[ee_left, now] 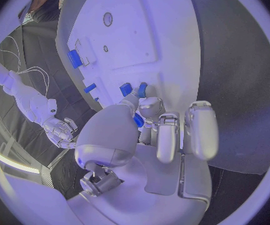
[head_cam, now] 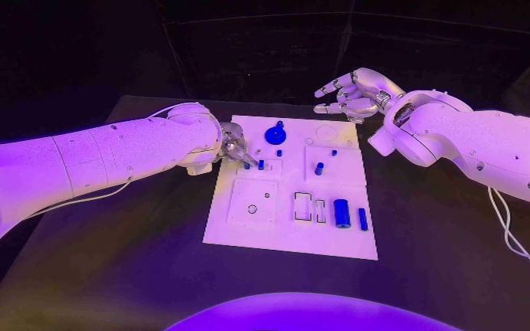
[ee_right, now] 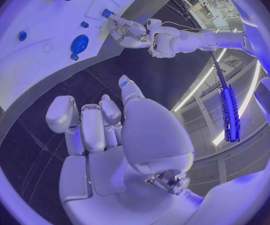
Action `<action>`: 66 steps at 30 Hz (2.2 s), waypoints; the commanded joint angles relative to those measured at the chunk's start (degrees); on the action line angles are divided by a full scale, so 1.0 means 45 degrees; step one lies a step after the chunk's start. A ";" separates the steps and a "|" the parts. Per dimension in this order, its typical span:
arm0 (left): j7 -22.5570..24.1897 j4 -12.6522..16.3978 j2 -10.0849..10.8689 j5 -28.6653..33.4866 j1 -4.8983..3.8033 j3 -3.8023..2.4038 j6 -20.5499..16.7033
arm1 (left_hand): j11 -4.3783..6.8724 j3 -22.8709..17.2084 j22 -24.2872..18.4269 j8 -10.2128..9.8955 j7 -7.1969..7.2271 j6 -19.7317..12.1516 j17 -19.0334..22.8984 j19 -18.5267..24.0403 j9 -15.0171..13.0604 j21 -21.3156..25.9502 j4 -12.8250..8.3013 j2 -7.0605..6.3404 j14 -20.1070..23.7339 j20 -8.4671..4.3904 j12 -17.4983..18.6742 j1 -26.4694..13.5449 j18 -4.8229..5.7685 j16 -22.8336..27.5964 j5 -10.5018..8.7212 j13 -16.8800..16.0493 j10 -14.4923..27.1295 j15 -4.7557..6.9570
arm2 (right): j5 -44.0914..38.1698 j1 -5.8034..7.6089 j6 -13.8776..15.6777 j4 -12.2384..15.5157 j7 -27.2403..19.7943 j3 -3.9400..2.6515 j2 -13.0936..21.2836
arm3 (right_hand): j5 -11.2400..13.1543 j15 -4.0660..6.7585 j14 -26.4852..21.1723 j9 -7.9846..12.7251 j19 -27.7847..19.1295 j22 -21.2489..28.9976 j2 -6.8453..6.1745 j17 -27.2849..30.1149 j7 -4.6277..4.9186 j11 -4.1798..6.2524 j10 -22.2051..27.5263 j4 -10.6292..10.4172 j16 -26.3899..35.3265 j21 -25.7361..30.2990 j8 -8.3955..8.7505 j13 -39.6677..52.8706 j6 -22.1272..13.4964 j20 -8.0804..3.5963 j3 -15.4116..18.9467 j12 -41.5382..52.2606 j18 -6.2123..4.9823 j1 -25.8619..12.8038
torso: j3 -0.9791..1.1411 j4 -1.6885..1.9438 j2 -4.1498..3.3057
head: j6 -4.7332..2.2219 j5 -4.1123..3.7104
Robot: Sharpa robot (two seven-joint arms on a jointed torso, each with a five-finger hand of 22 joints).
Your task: Assemble the parts on the task board
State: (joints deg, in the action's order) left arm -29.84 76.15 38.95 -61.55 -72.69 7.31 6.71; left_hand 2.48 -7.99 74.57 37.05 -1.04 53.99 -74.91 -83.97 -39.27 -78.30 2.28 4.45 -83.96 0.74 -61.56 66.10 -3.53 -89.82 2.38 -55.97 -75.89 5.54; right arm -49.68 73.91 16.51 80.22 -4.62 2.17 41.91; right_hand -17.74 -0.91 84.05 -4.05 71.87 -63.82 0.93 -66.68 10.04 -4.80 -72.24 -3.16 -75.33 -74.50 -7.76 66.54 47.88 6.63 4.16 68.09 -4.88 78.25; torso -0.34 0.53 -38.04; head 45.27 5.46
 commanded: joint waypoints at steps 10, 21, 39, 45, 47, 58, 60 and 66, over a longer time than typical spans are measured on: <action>-0.0195 0.0026 0.0053 0.0156 0.0047 0.0032 -0.0349 | 0.0050 0.1331 0.0064 0.0238 -0.0028 -0.0002 -0.3354 -0.0198 -0.0123 -0.0071 0.1187 -0.0413 -0.1342 -0.0088 -0.0003 -0.1899 0.0037 -0.0039 0.0065 0.0134 0.0014 0.0078 | 0.0031 0.0021 -0.0031 -0.0013 -0.0125 -0.0007 -0.0021 | -0.0034 0.0107 0.0198 0.0010 -0.0104 0.0050 0.0131 0.0024 0.0012 -0.0031 0.0093 -0.0007 0.0074 0.0088 -0.0086 -0.0036 -0.0017 0.0027 0.0093 -0.0093 -0.0232 -0.0036 | -0.0004 0.0007 -0.0003 | -0.0007 0.0001; 0.0186 0.0163 0.0232 0.0340 0.0049 0.0026 -0.1235 | 0.0071 0.1680 0.0015 0.0311 -0.0004 -0.0024 -0.3354 -0.0188 -0.0168 -0.0022 0.1394 -0.0413 -0.1342 -0.0105 -0.0024 -0.2053 0.0023 -0.0039 0.0066 0.0136 0.0005 0.0102 | 0.0031 0.0010 -0.0093 -0.0050 -0.0118 -0.0007 -0.0040 | -0.0034 0.0106 0.0197 0.0011 -0.0103 0.0050 0.0132 0.0027 0.0013 -0.0032 0.0093 -0.0011 0.0078 0.0089 -0.0086 -0.0035 -0.0021 0.0027 0.0098 -0.0091 -0.0232 -0.0040 | -0.0009 0.0011 0.0001 | -0.0026 -0.0042; 0.4356 -0.0053 0.0346 0.3415 -0.0038 0.0014 -0.3561 | -0.1369 0.2446 -0.7761 -0.1455 -0.1565 -0.3451 0.1165 0.3419 0.0968 0.7116 0.0586 -0.0197 0.0720 0.0770 0.3625 0.0188 -0.1350 0.3458 0.0126 0.3666 0.4681 -0.1052 | 0.0031 -0.0008 -0.0112 -0.0103 -0.0109 -0.0005 -0.0033 | -0.0034 0.0106 0.0196 0.0011 -0.0111 0.0063 0.0134 0.0033 0.0014 -0.0032 0.0096 -0.0014 0.0084 0.0098 -0.0086 -0.0037 -0.0025 0.0027 0.0102 -0.0091 -0.0235 -0.0041 | 0.0010 0.0011 -0.0003 | -0.0088 -0.0128; 0.6673 -0.0470 -0.0180 0.2696 -0.0072 0.0027 -0.3928 | -0.1650 0.1650 -0.8549 -0.1770 -0.1785 -0.3911 0.3410 0.4019 0.1494 0.8302 -0.0844 0.0138 0.2214 0.1147 0.4812 0.2720 -0.1446 0.5488 0.0129 0.4535 0.6522 -0.1355 | 0.0031 -0.0009 -0.0113 -0.0112 -0.0110 -0.0005 -0.0052 | -0.0034 0.0106 0.0196 0.0011 -0.0111 0.0063 0.0134 0.0033 0.0014 -0.0032 0.0096 -0.0014 0.0084 0.0098 -0.0086 -0.0037 -0.0025 0.0027 0.0102 -0.0091 -0.0235 -0.0041 | 0.0004 0.0003 -0.0009 | -0.0177 -0.0204; 0.7233 -0.0587 -0.0373 0.1801 -0.0075 0.0030 -0.4005 | -0.1641 0.1314 -0.8666 -0.2259 -0.1821 -0.4131 0.3612 0.4003 0.1962 0.8459 -0.1295 0.0174 0.2364 0.1165 0.5511 0.3371 -0.1520 0.5652 0.0070 0.5082 0.7006 -0.1337 | 0.0031 -0.0010 -0.0117 -0.0118 -0.0114 -0.0005 -0.0066 | -0.0034 0.0106 0.0196 0.0011 -0.0111 0.0063 0.0134 0.0033 0.0014 -0.0032 0.0096 -0.0014 0.0084 0.0098 -0.0086 -0.0037 -0.0025 0.0027 0.0102 -0.0091 -0.0235 -0.0041 | -0.0005 -0.0004 -0.0011 | -0.0210 -0.0219; 0.8315 -0.1355 -0.1232 -0.1324 -0.0079 0.0033 -0.3589 | -0.1934 0.1313 -0.8922 -0.3853 -0.1799 -0.2831 0.3391 0.3350 0.4305 0.8666 -0.1915 -0.0695 0.1845 0.1411 0.7933 0.3062 -0.1544 0.4904 0.0076 0.7916 0.6731 -0.1568 | 0.0031 -0.0011 -0.0153 -0.0092 -0.0156 -0.0004 -0.0082 | -0.0037 0.0105 0.0205 0.0013 -0.0095 0.0046 0.0148 -0.0004 0.0016 -0.0034 0.0082 -0.0029 0.0066 0.0092 -0.0089 -0.0018 -0.0036 0.0027 0.0116 -0.0068 -0.0230 -0.0049 | 0.0010 -0.0029 -0.0016 | -0.0356 -0.0327; 0.8215 -0.1521 -0.1376 -0.1888 -0.0074 0.0037 -0.3456 | -0.1910 0.1307 -0.8810 -0.3994 -0.1838 -0.2379 0.2527 0.2950 0.4601 0.8418 -0.1983 -0.0735 0.1180 0.1384 0.8067 0.3014 -0.1535 0.4027 0.0096 0.8211 0.6561 -0.1515 | 0.0031 -0.0011 -0.0155 -0.0085 -0.0159 -0.0004 -0.0095 | -0.0037 0.0105 0.0205 0.0013 -0.0095 0.0046 0.0148 -0.0004 0.0016 -0.0034 0.0082 -0.0029 0.0066 0.0092 -0.0089 -0.0018 -0.0036 0.0027 0.0116 -0.0068 -0.0230 -0.0049 | 0.0009 -0.0027 -0.0016 | -0.0358 -0.0365; 0.7817 -0.1791 -0.1589 -0.3070 -0.0046 0.0092 -0.3034 | -0.1845 0.1224 -0.6432 -0.4418 -0.1784 -0.1576 0.1115 0.1656 0.5293 0.6052 -0.2169 -0.0724 0.0227 0.1279 0.8291 0.2957 -0.1139 0.2684 0.0080 0.8856 0.6079 -0.1446 | 0.0031 -0.0011 -0.0121 -0.0071 -0.0174 -0.0004 -0.0129 | -0.0037 0.0105 0.0205 0.0013 -0.0096 0.0048 0.0150 -0.0004 0.0016 -0.0034 0.0083 -0.0029 0.0066 0.0093 -0.0089 -0.0019 -0.0036 0.0027 0.0116 -0.0068 -0.0230 -0.0049 | 0.0011 -0.0061 -0.0033 | -0.0357 -0.0395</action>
State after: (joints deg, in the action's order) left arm 4.99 68.27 31.96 -69.35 -72.88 7.74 -8.68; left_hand -5.77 -2.55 44.86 17.35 -9.09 46.58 -69.47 -76.15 -15.65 -50.31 -7.12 1.43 -82.63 6.54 -24.39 79.51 -9.26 -77.35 2.87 -16.32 -48.19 -0.99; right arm -49.68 73.75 16.17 79.76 -4.79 2.18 41.37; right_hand -17.73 -0.91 84.05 -4.04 71.67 -63.60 1.55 -66.65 10.04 -4.81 -72.25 -3.34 -75.33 -74.30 -7.97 66.44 47.88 6.85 4.34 67.88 -4.89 77.64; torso -0.27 0.32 -38.14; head 43.59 3.76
